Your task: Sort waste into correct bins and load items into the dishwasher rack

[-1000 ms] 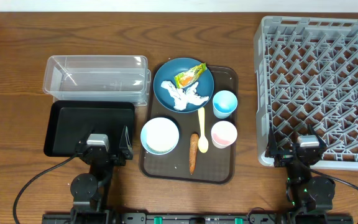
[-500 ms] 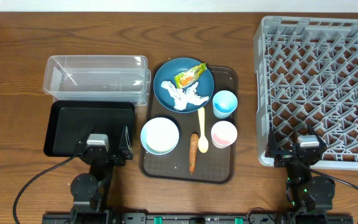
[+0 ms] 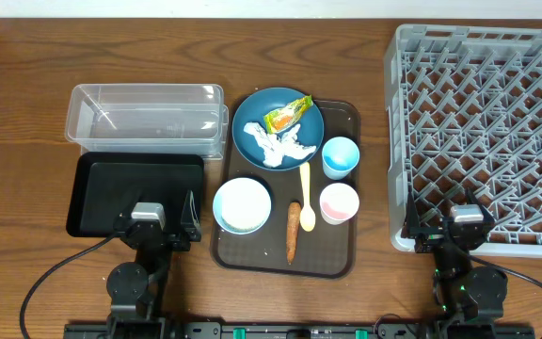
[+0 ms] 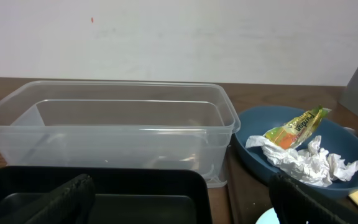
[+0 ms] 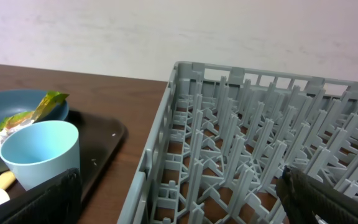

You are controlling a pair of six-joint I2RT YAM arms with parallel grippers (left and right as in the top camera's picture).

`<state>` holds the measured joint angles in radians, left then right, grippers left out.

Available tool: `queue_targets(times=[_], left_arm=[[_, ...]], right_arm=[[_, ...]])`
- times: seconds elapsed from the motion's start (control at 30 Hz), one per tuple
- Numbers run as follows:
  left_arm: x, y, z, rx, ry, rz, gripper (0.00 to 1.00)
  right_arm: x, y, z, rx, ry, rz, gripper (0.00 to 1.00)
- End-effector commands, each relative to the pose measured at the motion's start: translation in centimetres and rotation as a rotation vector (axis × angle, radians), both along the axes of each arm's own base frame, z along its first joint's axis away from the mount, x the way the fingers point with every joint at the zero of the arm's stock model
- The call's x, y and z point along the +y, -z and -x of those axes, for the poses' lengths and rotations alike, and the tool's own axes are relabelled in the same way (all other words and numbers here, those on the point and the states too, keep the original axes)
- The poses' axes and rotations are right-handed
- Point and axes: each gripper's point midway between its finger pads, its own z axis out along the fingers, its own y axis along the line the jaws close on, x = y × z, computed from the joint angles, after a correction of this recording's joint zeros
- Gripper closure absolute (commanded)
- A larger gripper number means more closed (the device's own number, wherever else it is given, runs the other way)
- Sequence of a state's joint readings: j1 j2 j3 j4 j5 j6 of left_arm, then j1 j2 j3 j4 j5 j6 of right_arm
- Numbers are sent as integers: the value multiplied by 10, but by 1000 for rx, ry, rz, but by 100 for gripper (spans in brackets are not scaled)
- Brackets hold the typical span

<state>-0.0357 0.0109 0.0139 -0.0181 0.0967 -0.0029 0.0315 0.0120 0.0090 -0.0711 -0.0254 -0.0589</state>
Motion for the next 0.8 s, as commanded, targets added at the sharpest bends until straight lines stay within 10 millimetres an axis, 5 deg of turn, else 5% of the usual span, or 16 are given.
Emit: queue_targets(times=[0.0,0.77], left_arm=[[-2,14,1,45,9,-6,9],[-2,13,1,43,9,-7,9]], right_arm=[[0,2,0,3,0,10,1],[0,1,0,-1,5,0,1]])
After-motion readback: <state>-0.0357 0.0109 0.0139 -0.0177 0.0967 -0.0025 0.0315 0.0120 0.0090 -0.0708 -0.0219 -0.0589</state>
